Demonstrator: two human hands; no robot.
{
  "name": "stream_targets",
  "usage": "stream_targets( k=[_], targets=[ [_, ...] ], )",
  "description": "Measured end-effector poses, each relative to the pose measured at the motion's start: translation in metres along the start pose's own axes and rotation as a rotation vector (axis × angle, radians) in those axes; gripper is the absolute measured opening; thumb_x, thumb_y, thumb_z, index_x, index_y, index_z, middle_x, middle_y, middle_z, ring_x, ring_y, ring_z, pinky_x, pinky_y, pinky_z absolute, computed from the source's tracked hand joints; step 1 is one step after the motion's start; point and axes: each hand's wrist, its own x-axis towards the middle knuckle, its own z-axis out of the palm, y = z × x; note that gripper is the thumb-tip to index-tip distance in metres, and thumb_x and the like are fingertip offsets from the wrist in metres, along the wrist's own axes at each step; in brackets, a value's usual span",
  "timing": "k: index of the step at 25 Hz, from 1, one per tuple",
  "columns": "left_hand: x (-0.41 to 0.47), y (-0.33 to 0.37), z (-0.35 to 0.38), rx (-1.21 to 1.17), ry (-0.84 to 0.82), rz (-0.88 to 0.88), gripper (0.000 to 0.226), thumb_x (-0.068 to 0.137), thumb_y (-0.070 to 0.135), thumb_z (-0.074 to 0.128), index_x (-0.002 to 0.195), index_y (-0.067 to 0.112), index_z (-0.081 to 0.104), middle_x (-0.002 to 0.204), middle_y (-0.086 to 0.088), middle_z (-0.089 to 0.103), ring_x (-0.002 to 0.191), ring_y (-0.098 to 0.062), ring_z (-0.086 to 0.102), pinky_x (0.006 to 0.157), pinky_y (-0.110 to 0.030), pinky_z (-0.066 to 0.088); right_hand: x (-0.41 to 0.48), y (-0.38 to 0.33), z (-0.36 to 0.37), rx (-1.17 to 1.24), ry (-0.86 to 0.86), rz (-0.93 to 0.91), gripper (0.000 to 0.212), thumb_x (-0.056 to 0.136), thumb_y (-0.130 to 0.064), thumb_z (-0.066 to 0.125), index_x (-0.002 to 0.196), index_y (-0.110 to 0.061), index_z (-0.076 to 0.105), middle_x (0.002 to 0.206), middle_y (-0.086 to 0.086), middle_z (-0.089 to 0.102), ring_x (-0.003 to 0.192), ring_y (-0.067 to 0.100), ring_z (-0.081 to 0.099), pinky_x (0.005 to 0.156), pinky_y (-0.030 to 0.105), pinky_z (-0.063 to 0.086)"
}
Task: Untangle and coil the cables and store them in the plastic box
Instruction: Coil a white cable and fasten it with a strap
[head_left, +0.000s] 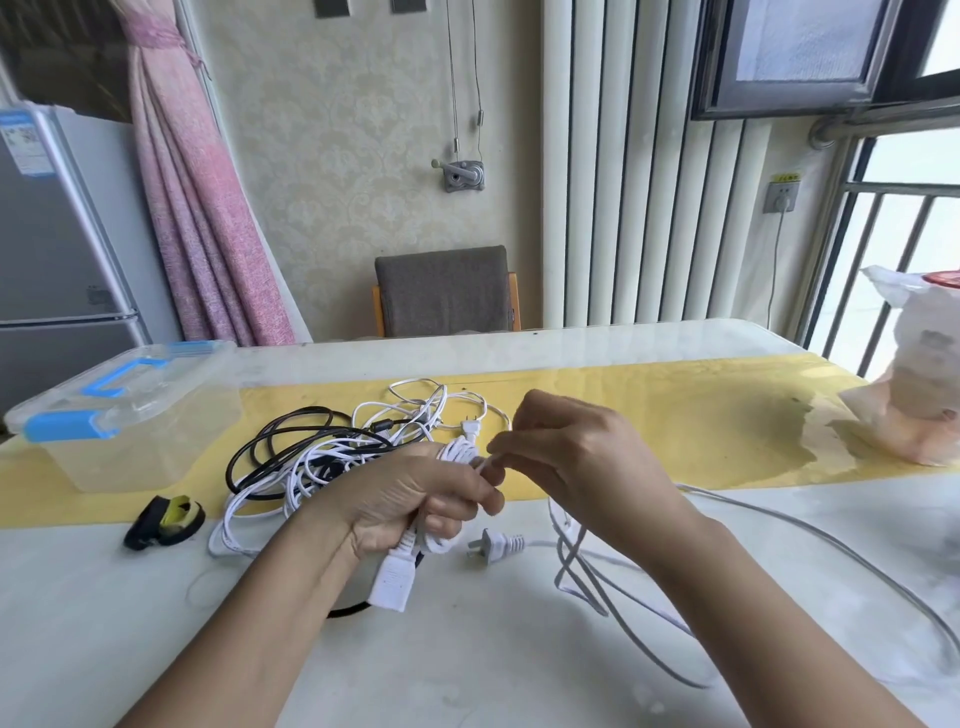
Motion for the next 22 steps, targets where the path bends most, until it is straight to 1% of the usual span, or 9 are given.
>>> stream_targets(
  k=[4,6,8,10,12,15,18,20,22],
  targets=[
    [0.019,-0.012,0.003,0.959,0.527,0.33,0.023,0.076,0.0,0.068,0.096,0.013,0.064,0.087,0.013,0.065,0.07,0.002,0.053,0.063,-0.009,0.037,0.003,-0.003,0.005,0.203,-0.353,0.448,0.013,0.085,-0.029,0.066,0.086,-0.02,0.077,0.069,0.004,0.061,0.058,0.019,0.051,0.054,0.03,0.041],
    [0.024,-0.015,0.0,1.217,0.669,0.55,0.033,0.077,0.001,0.068,0.108,0.011,0.063,0.107,0.013,0.058,0.096,0.004,0.045,0.082,-0.005,0.029,0.005,-0.008,0.003,0.609,-0.415,0.733,0.016,0.085,-0.025,0.068,0.081,-0.012,0.076,0.057,0.004,0.057,0.043,0.017,0.042,0.043,0.024,0.035],
    [0.021,-0.012,0.001,1.233,0.74,0.755,0.021,0.082,0.004,0.065,0.102,0.009,0.065,0.109,0.004,0.062,0.097,0.002,0.041,0.086,-0.013,0.03,0.008,-0.014,-0.003,1.157,-0.471,0.93,0.018,0.086,-0.022,0.065,0.077,-0.009,0.073,0.046,-0.002,0.043,0.034,0.009,0.03,0.042,0.016,0.034],
    [0.018,-0.009,-0.004,1.312,0.875,0.883,0.011,0.084,0.016,0.06,0.087,0.008,0.067,0.096,-0.003,0.07,0.089,-0.012,0.052,0.078,-0.024,0.035,0.008,-0.009,-0.008,1.592,-0.511,0.927,0.019,0.085,-0.023,0.063,0.072,-0.01,0.068,0.04,-0.005,0.037,0.032,0.005,0.029,0.059,0.02,0.051],
    [0.014,-0.005,-0.018,1.358,0.982,0.818,0.032,0.087,0.035,0.052,0.081,0.007,0.066,0.076,-0.008,0.07,0.074,-0.03,0.061,0.067,-0.033,0.039,0.005,0.006,-0.013,1.895,-0.522,0.73,0.02,0.087,-0.027,0.063,0.078,-0.009,0.067,0.045,-0.004,0.047,0.038,0.004,0.041,0.081,0.03,0.055],
    [0.006,-0.002,-0.022,1.398,1.008,0.645,0.056,0.087,0.055,0.028,0.063,0.009,0.05,0.054,-0.008,0.051,0.059,-0.038,0.052,0.05,-0.034,0.036,0.0,0.027,-0.025,2.157,-0.519,0.486,0.029,0.094,-0.017,0.054,0.114,0.004,0.055,0.071,0.005,0.06,0.053,0.006,0.057,0.074,0.028,0.057],
    [0.004,-0.001,-0.007,1.477,0.889,0.534,0.044,0.077,0.05,0.022,0.056,0.014,0.035,0.056,-0.003,0.039,0.064,-0.034,0.048,0.053,-0.032,0.026,-0.007,0.037,-0.04,1.843,-0.379,0.601,0.029,0.079,-0.025,0.073,0.1,-0.006,0.068,0.065,0.002,0.056,0.05,0.008,0.056,0.064,0.025,0.056],
    [0.004,-0.001,-0.005,1.429,0.771,0.454,0.054,0.068,0.055,0.018,0.057,0.01,0.045,0.058,-0.003,0.048,0.065,-0.025,0.051,0.054,-0.033,0.028,-0.007,0.04,-0.047,1.271,-0.177,0.775,0.017,0.071,-0.035,0.078,0.071,-0.019,0.073,0.056,-0.002,0.05,0.06,0.015,0.053,0.062,0.023,0.051],
    [0.002,0.0,-0.002,1.122,0.567,0.392,0.049,0.071,0.049,0.032,0.056,0.008,0.056,0.047,0.003,0.051,0.049,-0.009,0.047,0.051,-0.03,0.031,-0.007,0.047,-0.042,0.69,-0.022,0.842,0.013,0.08,-0.027,0.072,0.068,-0.026,0.075,0.055,-0.005,0.054,0.065,0.015,0.056,0.059,0.023,0.045]
  ],
)
